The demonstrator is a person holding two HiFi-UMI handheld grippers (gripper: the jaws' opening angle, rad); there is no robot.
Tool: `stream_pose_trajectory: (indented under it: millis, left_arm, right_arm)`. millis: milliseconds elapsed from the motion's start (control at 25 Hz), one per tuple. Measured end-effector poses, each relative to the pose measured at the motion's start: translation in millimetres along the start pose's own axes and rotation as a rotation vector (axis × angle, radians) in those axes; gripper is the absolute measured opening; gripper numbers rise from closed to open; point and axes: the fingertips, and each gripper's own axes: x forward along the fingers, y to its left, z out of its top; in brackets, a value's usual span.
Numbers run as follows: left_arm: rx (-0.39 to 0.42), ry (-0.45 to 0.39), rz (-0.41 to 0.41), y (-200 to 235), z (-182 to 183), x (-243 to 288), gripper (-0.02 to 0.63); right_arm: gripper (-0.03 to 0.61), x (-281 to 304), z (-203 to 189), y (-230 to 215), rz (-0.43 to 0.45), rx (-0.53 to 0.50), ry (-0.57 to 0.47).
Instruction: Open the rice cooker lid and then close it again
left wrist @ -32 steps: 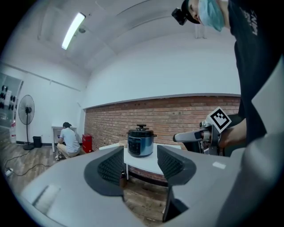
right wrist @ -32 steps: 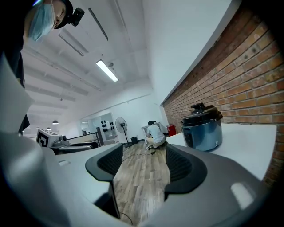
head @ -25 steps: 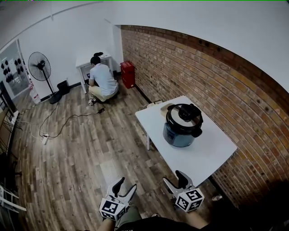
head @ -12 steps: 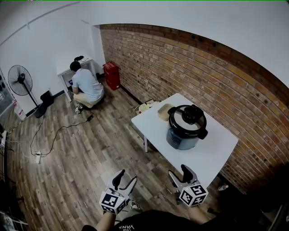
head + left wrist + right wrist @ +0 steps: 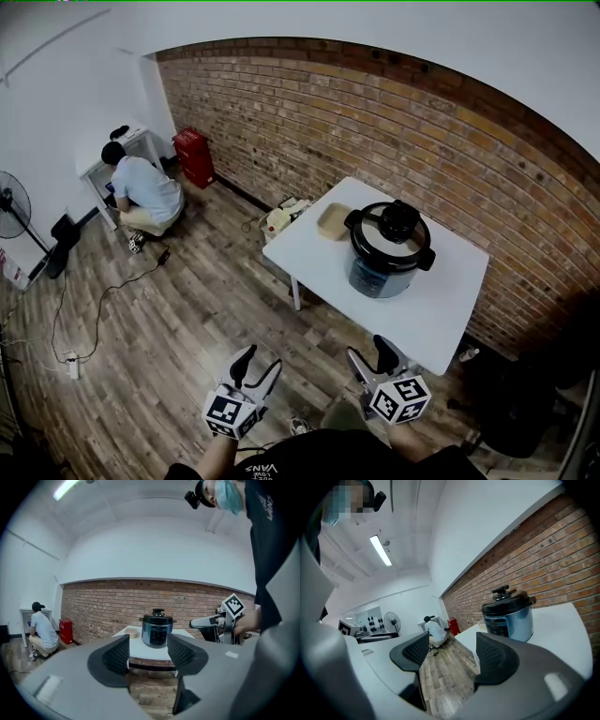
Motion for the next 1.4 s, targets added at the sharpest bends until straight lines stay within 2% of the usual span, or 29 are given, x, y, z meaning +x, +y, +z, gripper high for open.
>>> stream_pose_trajectory:
  millis: [400,680,1160,1320,1400]
  left_arm:
    - [-0.003,0.009,-0.145,13,0,73,0.227]
    - [0.023,0.005,-0.223,32,20,151,0.227]
    - [0.088,-0.011,-0.425,9,55,279,0.227]
    - [0.131,-0.025,-0.502,0,61,312,0.227]
    - [0.122,-0.029,-0.532,2,64,332,0.227]
  right_arm:
    - [0.305,31,11,-43,-0.124,0.042,-0.033]
    - [0.305,61,32,-83,-0.184,0.068,-0.068]
    - [0.305,69,67,-159,-0.334,0.085,-0.111]
    - [0.304,69,72,-175,-0.388,0.097,-0.134]
    - [0.305,71,75,-179,-0.418,0.096,-0.142]
